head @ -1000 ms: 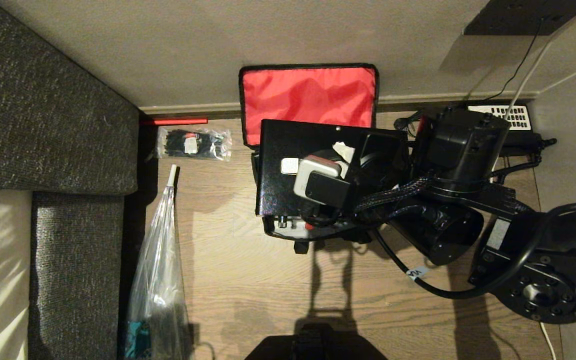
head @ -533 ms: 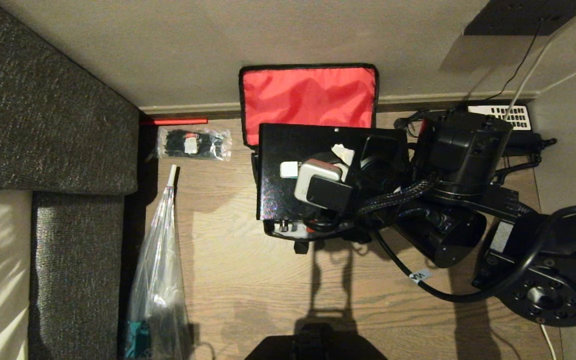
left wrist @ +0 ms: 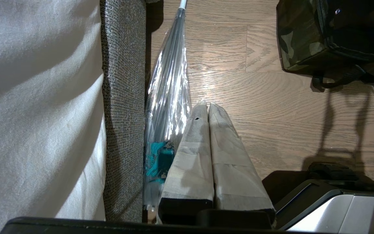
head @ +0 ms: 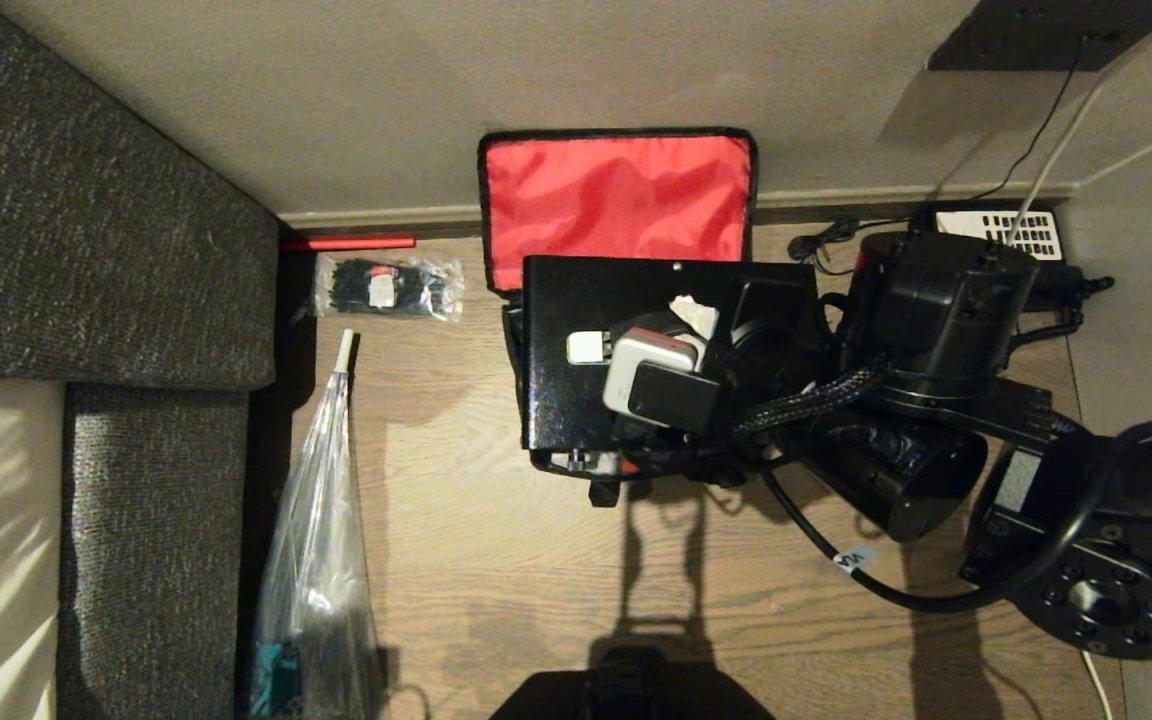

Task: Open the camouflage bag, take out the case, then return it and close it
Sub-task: Place the black box back

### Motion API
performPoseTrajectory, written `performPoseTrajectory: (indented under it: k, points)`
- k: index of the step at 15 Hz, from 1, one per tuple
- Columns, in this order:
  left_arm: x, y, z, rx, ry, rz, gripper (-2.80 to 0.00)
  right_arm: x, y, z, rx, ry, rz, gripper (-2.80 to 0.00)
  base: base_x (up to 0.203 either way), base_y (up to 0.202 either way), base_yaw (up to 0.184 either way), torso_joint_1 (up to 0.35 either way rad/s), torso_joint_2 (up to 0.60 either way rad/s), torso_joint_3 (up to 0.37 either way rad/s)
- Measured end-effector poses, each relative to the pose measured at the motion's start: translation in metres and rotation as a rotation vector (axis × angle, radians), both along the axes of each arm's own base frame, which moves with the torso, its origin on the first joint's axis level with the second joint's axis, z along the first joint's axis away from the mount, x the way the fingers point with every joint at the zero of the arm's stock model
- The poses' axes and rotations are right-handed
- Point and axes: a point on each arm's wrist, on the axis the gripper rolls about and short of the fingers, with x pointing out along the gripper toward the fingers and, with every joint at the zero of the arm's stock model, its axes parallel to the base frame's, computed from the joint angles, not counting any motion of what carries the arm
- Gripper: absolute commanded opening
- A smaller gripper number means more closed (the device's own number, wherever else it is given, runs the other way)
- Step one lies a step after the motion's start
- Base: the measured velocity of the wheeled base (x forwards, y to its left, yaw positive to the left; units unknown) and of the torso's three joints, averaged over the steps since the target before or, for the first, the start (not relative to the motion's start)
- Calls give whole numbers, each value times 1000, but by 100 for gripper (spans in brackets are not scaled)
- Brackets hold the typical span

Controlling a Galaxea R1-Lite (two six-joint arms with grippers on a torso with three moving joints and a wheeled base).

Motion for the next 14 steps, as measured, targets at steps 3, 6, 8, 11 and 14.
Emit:
performPoseTrajectory:
  k: [3,6,8,11,14]
  points:
    - [0,0,0,0,0,0,-280,2,-3,-2,-6,5,-9,-280,0,0,0,0,0,0]
    - [0,0,0,0,0,0,-280,2,-4,-3,-10,8,-10,-280,0,0,0,0,0,0]
    - [0,0,0,0,0,0,-280,2,-4,-4,-11,13,-10,-280,0,0,0,0,0,0]
    - [0,0,0,-1,0,0,-280,3,-6,-4,-14,15,-15,-280,0,0,0,0,0,0]
    - [0,0,0,0,-1,0,-280,4,-9,-3,-14,14,-25,-280,0,0,0,0,0,0]
